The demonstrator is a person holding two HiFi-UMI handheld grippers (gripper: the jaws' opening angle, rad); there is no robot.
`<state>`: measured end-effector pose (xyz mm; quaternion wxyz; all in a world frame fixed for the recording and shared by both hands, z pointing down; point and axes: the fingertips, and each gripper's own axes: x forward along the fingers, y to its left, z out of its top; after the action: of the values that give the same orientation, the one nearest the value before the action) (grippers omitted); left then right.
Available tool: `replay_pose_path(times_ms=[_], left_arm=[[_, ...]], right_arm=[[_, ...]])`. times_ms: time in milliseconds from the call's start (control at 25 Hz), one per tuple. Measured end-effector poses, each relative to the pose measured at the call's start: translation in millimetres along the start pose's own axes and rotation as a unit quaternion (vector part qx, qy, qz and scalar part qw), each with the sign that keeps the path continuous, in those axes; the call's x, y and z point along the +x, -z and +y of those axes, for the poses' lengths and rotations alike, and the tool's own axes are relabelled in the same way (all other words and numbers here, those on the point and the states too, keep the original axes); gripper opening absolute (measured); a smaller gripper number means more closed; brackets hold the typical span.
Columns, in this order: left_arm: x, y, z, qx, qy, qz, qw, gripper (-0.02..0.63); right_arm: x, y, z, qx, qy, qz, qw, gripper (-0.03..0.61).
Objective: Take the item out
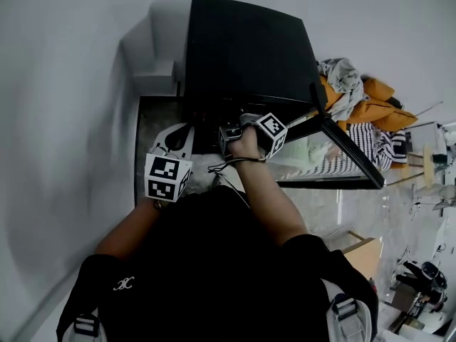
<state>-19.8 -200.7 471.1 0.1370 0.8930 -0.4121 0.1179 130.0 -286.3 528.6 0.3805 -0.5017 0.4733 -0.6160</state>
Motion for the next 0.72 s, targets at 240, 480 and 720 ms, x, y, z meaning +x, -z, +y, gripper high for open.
replay_pose_path(times_ms=[240,480,720], left_arm=[[-2,6,6,-0.004,-0.006,0.005,1.0000,0.008],[-1,3,3,-0.007,0.000,0.001,1.0000,0.008],[4,4,-1,-0.016,0.010,0.003,0.9998,0.008]], right_arm=[[6,0,-5,0.026,0.021,-0.001,0.999,0.072],[6,2,-6,0.036,0.033,0.003,0.999,0.072],[8,5,-14,0.041,0.048,0.013,0.998,0.072]])
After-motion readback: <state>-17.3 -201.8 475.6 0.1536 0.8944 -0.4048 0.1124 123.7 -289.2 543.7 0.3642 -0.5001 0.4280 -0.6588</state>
